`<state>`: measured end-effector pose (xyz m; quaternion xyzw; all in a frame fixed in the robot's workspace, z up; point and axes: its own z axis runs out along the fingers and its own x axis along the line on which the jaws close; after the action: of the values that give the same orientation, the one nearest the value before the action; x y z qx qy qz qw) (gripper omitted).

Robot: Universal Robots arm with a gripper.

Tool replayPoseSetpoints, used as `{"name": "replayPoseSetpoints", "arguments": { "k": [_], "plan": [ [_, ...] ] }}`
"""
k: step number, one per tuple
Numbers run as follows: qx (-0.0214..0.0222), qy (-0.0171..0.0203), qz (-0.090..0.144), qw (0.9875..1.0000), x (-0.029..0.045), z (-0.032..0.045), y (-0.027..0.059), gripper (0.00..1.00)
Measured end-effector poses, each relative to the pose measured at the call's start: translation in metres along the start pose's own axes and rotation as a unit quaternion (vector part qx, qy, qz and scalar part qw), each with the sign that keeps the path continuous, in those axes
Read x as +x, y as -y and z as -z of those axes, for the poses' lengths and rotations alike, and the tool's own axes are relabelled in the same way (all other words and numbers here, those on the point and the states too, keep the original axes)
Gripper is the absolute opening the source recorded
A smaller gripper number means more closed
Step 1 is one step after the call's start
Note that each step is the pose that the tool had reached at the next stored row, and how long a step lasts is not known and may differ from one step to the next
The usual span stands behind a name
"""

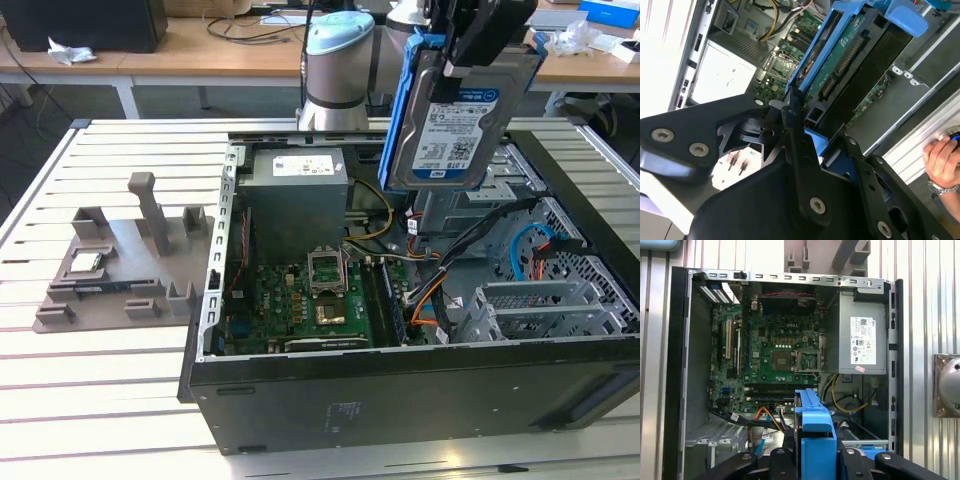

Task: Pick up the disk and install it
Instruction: 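Pick up the disk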

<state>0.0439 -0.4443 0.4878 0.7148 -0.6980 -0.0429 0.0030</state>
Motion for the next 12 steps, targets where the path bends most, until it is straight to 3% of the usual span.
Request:
{"name": "replayPoseSetpoints", "arguments": {
  "k": [4, 12],
  "plan": [
    [0.0000, 0.0000, 0.000, 1.0000, 0.0192, 0.0010, -0.0004, 0.36],
    [0.0000, 0.0000, 0.000, 1.0000, 0.0363, 0.0012, -0.0011, 0.36]
  ]
}}
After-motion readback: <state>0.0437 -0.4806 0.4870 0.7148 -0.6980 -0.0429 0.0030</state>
